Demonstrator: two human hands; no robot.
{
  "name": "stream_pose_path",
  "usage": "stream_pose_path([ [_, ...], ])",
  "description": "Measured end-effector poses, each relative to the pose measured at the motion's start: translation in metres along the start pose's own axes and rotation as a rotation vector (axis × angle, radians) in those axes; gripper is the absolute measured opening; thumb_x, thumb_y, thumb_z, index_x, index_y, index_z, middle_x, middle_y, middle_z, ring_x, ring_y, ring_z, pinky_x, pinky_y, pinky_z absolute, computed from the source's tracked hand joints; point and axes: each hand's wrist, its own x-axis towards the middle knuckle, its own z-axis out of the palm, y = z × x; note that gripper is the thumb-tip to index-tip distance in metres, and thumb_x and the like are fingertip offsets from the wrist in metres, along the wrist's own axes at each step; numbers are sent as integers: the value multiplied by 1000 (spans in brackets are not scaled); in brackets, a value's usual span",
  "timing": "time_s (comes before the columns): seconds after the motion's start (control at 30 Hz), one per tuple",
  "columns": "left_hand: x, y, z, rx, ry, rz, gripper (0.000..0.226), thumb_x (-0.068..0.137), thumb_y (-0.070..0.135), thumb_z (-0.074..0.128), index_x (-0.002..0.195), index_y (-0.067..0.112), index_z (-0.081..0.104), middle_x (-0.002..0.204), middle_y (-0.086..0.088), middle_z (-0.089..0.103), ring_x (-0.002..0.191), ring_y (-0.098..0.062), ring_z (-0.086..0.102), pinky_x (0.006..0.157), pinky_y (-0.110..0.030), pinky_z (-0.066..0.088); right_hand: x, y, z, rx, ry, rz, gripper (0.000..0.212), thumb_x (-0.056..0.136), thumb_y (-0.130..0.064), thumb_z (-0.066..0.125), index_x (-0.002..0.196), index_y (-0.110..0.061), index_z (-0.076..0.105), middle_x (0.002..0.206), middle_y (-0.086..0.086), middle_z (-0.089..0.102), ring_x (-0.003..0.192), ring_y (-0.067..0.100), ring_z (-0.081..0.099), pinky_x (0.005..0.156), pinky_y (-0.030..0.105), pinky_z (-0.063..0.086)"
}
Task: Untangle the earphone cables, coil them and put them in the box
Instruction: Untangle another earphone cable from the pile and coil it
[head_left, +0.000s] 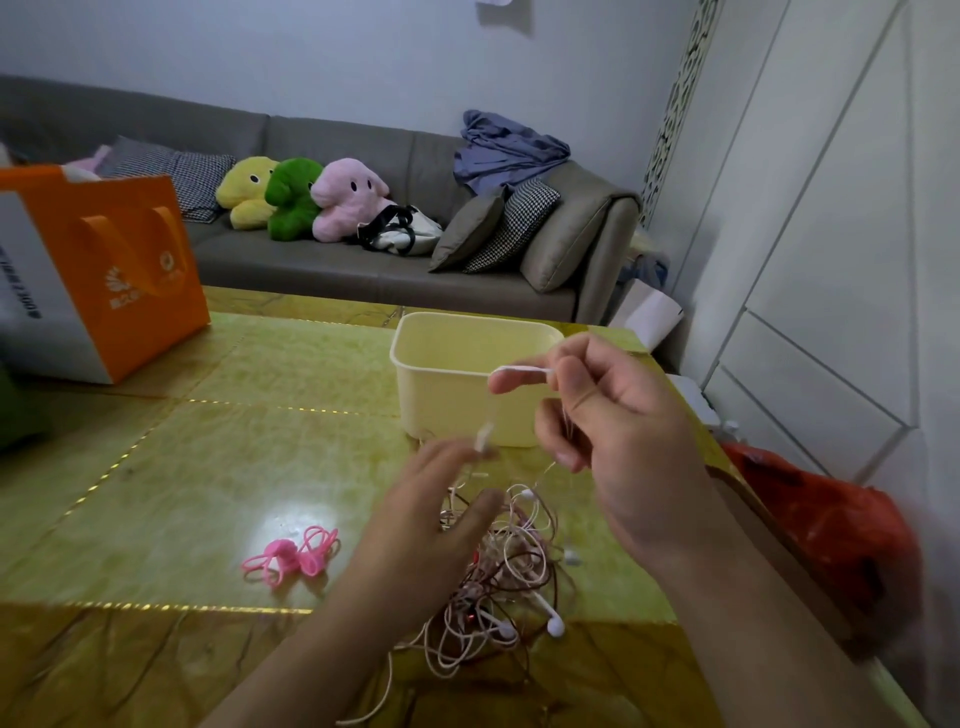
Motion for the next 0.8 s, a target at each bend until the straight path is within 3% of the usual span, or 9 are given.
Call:
stream_pose_path([
  [0.07,0,3,1,-1,-23,-35,9,99,34,67,104,36,75,114,27,67,110,6,62,96,-28,54,-8,2,-2,82,4,-32,23,113,-11,39,95,-5,50,112,16,77,54,21,33,54,28,28],
  [0.13,1,2,0,-33,-19,-130,11,101,35,65,94,36,74,99,23,73,95,4,66,86,-31,57,-14,3,-8,175,51,-54,21,110,-17,42,94,-7,50,113,19,75,55,19,34,55,32,24],
  [0.37,8,-9,-14,-34,117,-245,16,101,24,66,89,31,74,87,24,76,88,7,69,86,-33,59,-20,-8,-52,347,331,-124,31,112,-10,33,89,-15,54,112,24,73,51,16,34,61,38,17],
  [0.43,8,-5,-14,-100,154,-231,17,102,20,64,92,28,75,86,19,78,86,2,71,85,-32,58,-22,-7,-60,319,368,-121,32,111,-8,34,87,-16,53,110,20,75,55,18,38,60,36,22],
  [0.5,9,5,-15,-251,191,-205,17,104,18,63,98,26,76,88,11,80,87,-8,74,82,-32,57,-24,4,-63,206,353,-44,31,110,-6,36,85,-14,53,105,13,77,63,21,41,60,29,30],
  [0.6,9,21,-16,-523,208,-149,15,103,15,62,104,16,77,91,-5,81,94,-22,77,87,-26,59,-26,29,-61,-84,310,235,27,111,-11,46,87,-8,58,98,11,79,63,18,47,62,30,40],
  [0.67,6,29,-17,-632,194,-116,17,101,17,61,105,15,78,88,-11,78,91,-29,76,89,-35,60,-27,45,-58,-355,238,415,26,110,-17,54,88,-9,65,90,2,80,59,15,54,63,34,46],
  [0.73,4,36,-19,-700,165,-106,19,100,19,61,104,17,78,82,-14,74,79,-31,74,78,-37,62,-28,55,-53,-594,166,510,22,106,-19,58,88,-16,71,85,-2,78,66,17,65,65,33,51],
  [0.8,3,37,-20,-672,119,-110,18,99,22,62,102,19,79,72,-12,68,63,-28,66,62,-35,58,-32,53,-42,-683,149,494,17,103,-19,58,97,-28,71,95,-8,75,89,15,70,74,33,54],
])
